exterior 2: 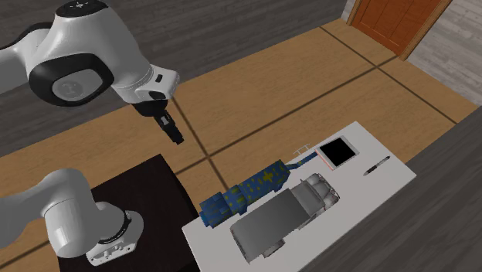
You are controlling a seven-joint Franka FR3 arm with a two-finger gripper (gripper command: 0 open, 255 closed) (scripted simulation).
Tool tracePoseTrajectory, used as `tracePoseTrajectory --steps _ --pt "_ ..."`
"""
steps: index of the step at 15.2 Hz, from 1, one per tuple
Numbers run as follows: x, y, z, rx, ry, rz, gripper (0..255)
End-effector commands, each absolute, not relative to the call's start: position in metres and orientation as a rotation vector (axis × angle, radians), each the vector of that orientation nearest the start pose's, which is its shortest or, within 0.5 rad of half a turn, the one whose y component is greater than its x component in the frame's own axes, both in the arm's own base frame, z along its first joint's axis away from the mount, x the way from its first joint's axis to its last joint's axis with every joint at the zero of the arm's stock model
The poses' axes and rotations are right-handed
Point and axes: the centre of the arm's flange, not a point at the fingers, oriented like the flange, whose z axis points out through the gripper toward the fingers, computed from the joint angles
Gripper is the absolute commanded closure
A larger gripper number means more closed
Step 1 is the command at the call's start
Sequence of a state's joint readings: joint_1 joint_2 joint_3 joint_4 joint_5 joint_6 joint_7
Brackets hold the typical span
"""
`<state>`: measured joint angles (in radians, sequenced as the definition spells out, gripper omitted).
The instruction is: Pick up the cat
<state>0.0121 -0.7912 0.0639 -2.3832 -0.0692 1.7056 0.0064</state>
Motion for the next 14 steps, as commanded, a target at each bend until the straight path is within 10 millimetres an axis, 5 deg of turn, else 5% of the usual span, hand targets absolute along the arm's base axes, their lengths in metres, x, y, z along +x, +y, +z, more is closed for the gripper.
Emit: tracePoseTrajectory --steps 1,14 --pt "0.318 0.023 0.592 -3.245 -0.095 -0.189 0" --pt "0.418 -0.121 0.561 -3.204 -0.033 -0.163 0"
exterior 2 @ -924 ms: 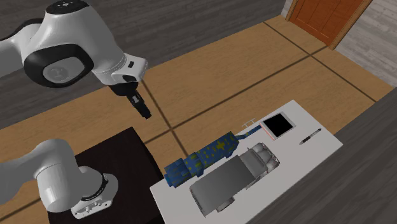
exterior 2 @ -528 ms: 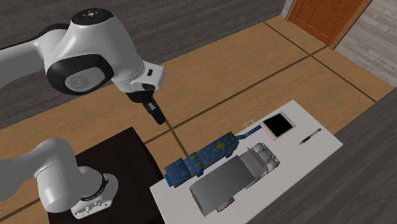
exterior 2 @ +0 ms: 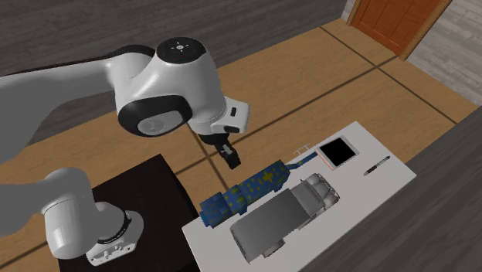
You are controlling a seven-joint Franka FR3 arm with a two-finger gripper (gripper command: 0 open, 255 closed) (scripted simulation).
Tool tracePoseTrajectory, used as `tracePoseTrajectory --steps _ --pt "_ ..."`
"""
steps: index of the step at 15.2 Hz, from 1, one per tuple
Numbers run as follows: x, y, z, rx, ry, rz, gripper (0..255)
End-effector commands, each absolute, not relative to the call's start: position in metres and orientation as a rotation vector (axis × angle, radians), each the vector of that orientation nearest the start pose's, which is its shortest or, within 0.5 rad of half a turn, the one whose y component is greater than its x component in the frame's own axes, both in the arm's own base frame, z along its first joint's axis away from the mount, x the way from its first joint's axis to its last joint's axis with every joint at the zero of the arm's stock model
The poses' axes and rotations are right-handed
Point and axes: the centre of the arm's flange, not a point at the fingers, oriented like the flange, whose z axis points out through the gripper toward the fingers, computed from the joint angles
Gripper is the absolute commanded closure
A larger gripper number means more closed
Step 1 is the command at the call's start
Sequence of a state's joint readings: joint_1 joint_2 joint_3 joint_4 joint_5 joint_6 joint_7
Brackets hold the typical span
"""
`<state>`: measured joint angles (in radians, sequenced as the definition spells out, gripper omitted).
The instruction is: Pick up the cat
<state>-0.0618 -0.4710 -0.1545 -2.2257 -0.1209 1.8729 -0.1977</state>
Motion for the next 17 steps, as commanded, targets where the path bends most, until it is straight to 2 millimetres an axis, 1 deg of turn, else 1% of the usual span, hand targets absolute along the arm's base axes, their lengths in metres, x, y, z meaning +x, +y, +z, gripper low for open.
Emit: tracePoseTrajectory --steps 1,9,10,16,17 --pt "0.425 -0.132 0.558 -3.201 -0.028 -0.161 0" --pt "0.483 -0.222 0.535 -3.175 0.009 -0.146 0" --pt "0.486 -0.226 0.534 -3.173 0.011 -0.145 0" --pt "0.486 -0.226 0.503 -3.173 0.011 -0.145 0" --pt "0.486 -0.226 0.494 -3.173 0.011 -0.145 0"
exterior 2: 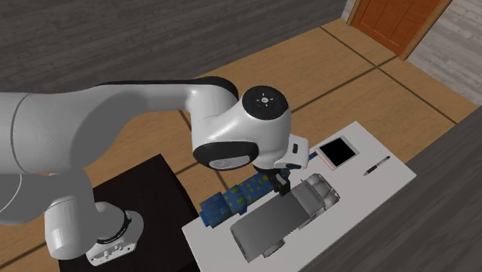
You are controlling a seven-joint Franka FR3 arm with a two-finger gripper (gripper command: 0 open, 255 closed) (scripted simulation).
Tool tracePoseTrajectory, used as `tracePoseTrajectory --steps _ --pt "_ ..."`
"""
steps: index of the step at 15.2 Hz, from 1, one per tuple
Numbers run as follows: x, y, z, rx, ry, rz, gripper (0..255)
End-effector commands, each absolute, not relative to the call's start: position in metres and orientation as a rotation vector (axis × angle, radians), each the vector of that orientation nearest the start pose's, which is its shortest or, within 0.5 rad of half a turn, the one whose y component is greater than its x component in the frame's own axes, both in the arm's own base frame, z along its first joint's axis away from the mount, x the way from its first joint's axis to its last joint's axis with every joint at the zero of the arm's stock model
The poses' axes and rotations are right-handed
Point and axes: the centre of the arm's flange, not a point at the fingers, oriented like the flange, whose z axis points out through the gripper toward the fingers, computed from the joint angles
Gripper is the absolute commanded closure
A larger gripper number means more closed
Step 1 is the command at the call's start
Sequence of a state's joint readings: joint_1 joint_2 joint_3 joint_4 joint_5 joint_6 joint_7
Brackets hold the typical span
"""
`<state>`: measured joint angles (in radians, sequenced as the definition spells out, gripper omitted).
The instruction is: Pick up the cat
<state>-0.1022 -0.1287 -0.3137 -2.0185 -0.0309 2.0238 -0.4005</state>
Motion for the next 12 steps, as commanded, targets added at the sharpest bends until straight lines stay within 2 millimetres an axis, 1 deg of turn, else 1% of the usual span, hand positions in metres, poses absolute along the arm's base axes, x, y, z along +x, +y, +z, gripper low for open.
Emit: tracePoseTrajectory --steps 1,2,3,4,10,11,12 --pt "0.486 -0.226 0.494 -3.173 0.011 -0.145 0" --pt "0.486 -0.226 0.494 -3.173 0.011 -0.145 0" --pt "0.486 -0.226 0.498 -3.174 0.011 -0.145 255" --pt "0.484 -0.225 0.501 -3.173 0.010 -0.145 255" --pt "0.488 -0.226 0.504 -3.174 0.010 -0.144 255" --pt "0.488 -0.226 0.503 -3.174 0.010 -0.144 255" --pt "0.486 -0.226 0.494 -3.173 0.011 -0.145 255"
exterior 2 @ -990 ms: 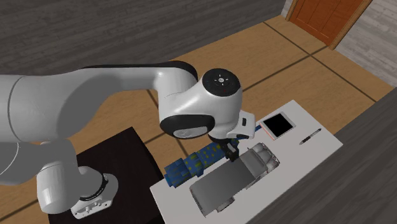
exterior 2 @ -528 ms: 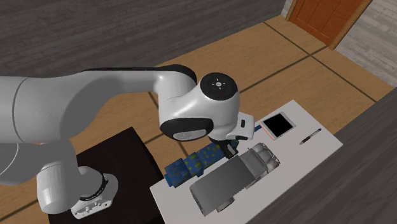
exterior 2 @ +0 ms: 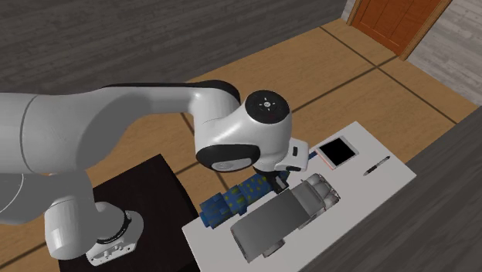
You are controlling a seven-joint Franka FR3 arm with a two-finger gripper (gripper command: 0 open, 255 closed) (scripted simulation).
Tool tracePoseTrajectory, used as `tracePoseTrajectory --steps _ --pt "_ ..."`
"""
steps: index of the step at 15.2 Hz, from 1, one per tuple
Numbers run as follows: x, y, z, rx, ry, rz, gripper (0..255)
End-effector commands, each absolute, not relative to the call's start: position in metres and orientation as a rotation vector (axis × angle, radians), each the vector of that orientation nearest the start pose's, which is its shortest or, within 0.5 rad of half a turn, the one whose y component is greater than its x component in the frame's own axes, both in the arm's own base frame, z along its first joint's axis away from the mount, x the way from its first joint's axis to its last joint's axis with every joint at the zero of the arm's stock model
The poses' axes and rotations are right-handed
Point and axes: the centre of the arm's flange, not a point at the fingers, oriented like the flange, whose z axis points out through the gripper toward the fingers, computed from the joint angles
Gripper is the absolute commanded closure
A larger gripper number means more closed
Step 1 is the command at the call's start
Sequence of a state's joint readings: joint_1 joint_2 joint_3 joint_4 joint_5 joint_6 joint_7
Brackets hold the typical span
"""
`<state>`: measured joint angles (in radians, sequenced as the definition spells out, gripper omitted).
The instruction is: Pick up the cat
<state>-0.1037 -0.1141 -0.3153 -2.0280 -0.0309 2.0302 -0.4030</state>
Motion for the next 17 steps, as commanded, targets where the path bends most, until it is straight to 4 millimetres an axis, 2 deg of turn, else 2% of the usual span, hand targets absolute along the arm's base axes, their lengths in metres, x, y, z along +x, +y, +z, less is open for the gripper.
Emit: tracePoseTrajectory --steps 1,15,17 --pt "0.486 -0.226 0.500 -3.173 0.011 -0.145 255" --pt "0.486 -0.226 0.573 -3.173 0.011 -0.145 255" --pt "0.486 -0.226 0.574 -3.173 0.011 -0.145 255"
